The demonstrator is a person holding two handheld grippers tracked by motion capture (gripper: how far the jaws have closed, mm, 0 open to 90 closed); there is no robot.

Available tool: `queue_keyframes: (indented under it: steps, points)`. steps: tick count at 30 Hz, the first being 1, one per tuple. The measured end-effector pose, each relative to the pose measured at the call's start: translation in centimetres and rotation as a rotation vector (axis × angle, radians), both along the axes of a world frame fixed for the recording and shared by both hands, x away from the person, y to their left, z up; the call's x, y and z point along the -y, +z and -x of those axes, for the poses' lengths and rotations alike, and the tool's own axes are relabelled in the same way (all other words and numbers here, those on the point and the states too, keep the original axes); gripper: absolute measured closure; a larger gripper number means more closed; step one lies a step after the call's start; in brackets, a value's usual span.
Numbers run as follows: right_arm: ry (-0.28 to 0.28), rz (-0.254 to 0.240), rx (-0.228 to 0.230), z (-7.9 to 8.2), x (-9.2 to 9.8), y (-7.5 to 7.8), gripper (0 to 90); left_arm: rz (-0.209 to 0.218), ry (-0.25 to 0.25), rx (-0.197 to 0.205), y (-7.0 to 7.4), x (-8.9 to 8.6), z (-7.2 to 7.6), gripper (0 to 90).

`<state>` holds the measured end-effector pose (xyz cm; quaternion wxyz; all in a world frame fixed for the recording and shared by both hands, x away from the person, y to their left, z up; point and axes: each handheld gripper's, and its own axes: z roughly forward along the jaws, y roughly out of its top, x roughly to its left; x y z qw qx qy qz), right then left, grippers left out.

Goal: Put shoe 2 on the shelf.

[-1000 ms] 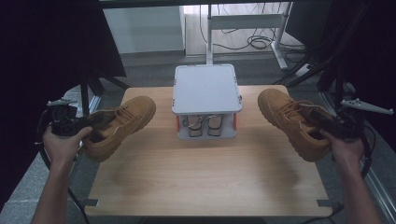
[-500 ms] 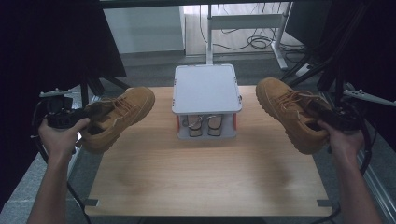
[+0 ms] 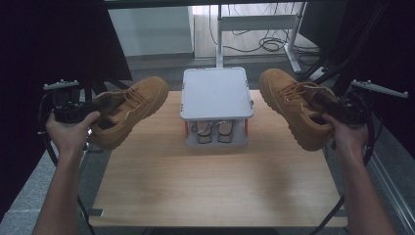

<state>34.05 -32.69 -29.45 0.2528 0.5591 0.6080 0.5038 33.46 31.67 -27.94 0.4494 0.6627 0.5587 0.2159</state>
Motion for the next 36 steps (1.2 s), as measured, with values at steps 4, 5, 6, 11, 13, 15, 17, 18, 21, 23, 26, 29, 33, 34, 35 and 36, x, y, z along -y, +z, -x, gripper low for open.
queue_keyframes:
  steps: [4,5,6,11,13,15,17,18,21,23,26,29,33,34,35,36]
  points:
    - [0.000,0.001,0.001,-0.6,-1.3,0.4,83.4,0.035,0.001,0.013,0.4,0.7,-0.4,79.9]
    - [0.006,0.004,-0.001,-0.7,-1.5,0.5,83.4,0.047,-0.002,0.013,0.5,0.9,-0.5,79.9]
    - [0.009,0.003,0.000,-0.8,-1.7,0.6,83.4,0.058,-0.007,0.009,0.6,1.0,-0.6,79.9]
    - [0.018,0.008,-0.013,-1.9,-3.0,1.2,83.3,0.077,-0.030,-0.008,1.4,2.4,-1.8,79.5]
    - [0.013,0.012,-0.016,-2.4,-3.5,1.4,83.2,0.064,-0.034,-0.011,1.7,3.1,-2.3,79.4]
    - [0.008,0.014,-0.019,-2.9,-4.0,1.6,83.2,0.066,-0.033,-0.012,1.8,3.9,-2.8,79.5]
    - [0.007,0.015,-0.024,-3.3,-4.5,1.7,83.2,0.073,-0.034,-0.012,1.8,4.6,-3.4,79.4]
    - [0.006,0.011,-0.026,-3.5,-4.8,1.7,83.2,0.080,-0.035,-0.013,1.8,4.9,-3.6,79.4]
    - [0.012,-0.003,-0.033,-4.1,-5.5,1.7,83.2,0.107,-0.039,-0.018,1.7,5.7,-4.5,79.4]
    - [0.018,-0.010,-0.038,-4.4,-6.0,1.8,83.1,0.114,-0.035,-0.017,1.8,6.4,-5.0,79.2]
    - [0.025,-0.010,-0.036,-4.9,-7.0,1.9,83.0,0.111,-0.033,-0.010,2.0,7.6,-5.8,79.2]
    - [0.030,-0.014,-0.042,-5.6,-7.9,2.0,83.0,0.110,-0.041,-0.012,2.0,8.8,-6.6,79.2]
    - [0.031,-0.031,-0.058,-6.7,-9.1,2.0,82.9,0.146,-0.052,-0.027,1.8,9.7,-7.7,79.1]
    - [0.030,-0.035,-0.061,-6.9,-9.4,2.0,82.9,0.154,-0.056,-0.030,1.7,10.0,-7.9,79.1]
    - [0.028,-0.039,-0.061,-7.2,-9.8,2.0,82.9,0.157,-0.057,-0.032,1.7,10.2,-8.1,79.1]
    - [0.029,-0.036,-0.062,-7.3,-10.0,1.9,82.9,0.160,-0.054,-0.031,1.6,10.5,-8.3,79.1]
